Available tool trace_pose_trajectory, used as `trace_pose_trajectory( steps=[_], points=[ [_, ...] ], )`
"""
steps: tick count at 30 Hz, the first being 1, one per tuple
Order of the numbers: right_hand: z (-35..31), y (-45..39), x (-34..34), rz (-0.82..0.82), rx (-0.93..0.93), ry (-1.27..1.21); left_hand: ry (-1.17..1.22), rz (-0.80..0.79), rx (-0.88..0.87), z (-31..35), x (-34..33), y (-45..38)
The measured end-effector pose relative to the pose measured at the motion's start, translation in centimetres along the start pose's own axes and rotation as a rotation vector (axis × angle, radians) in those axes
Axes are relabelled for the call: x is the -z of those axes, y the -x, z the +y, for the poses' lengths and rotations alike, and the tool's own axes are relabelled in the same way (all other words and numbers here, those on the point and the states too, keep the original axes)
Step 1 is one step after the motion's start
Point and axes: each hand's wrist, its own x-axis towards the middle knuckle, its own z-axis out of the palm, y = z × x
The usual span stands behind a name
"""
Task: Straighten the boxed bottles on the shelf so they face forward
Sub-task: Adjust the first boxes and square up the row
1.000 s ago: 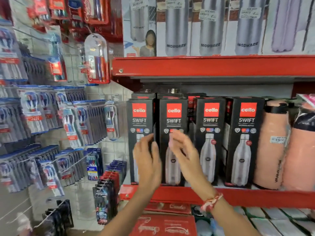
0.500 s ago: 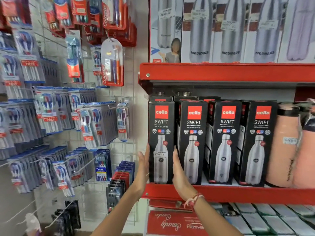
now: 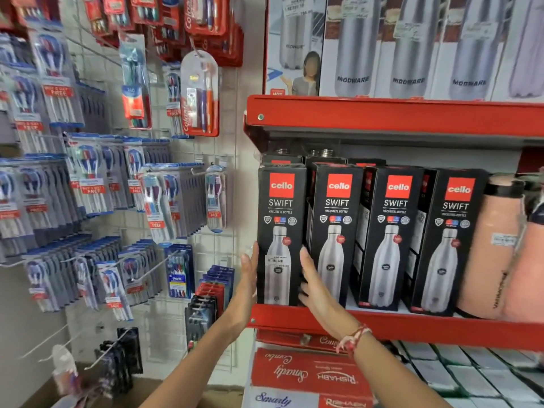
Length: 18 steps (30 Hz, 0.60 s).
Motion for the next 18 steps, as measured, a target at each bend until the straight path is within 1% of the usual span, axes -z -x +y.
trace_pose_trajectory(
  steps=[2,4,6,7,8,9,10,11,12,14,16,18],
  points=[
    [0.1,0.4,1.5,0.035,0.055,0.058,-0.093,0.039,-0.019,-0.6,-0.4,-0.6],
    [0.0,1.2,3.4,0.068,0.132,0.094,-0.104,0.074,0.019,-0.8,-0.4,-1.1],
    [-0.3,2.2,5.4,0.126,0.205,0.058,-0.133,0.135,0.042,-1.2,-0.8,-1.4],
    [-0.5,2.5,6.4,0.162,0.237,0.019,-0.182,0.209,0.009,-1.5,-1.3,-1.4],
    [-0.7,2.8,7.4,0.199,0.259,-0.020,-0.273,0.322,-0.064,-1.6,-2.0,-1.2],
    [-0.8,2.8,8.3,0.232,0.270,-0.048,-0.342,0.441,-0.169,-1.5,-2.9,-0.8],
    [-0.7,2.7,9.1,0.261,0.262,-0.062,-0.360,0.505,-0.275,-1.2,-3.9,-0.5],
    [-0.5,2.5,9.8,0.278,0.238,-0.063,-0.334,0.486,-0.339,-1.0,-5.1,-0.3],
    [-0.2,2.2,10.3,0.278,0.204,-0.045,-0.290,0.397,-0.340,-0.8,-6.5,-0.3],
    [0.9,1.5,10.8,0.236,0.095,0.041,-0.209,0.200,-0.202,-0.9,-9.0,-0.3],
    [2.2,1.0,10.8,0.168,-0.032,0.099,-0.202,0.136,-0.056,-2.0,-10.7,-1.0],
    [3.1,0.7,10.7,0.121,-0.102,0.067,-0.232,0.103,0.037,-2.9,-11.6,-1.2]
  ],
)
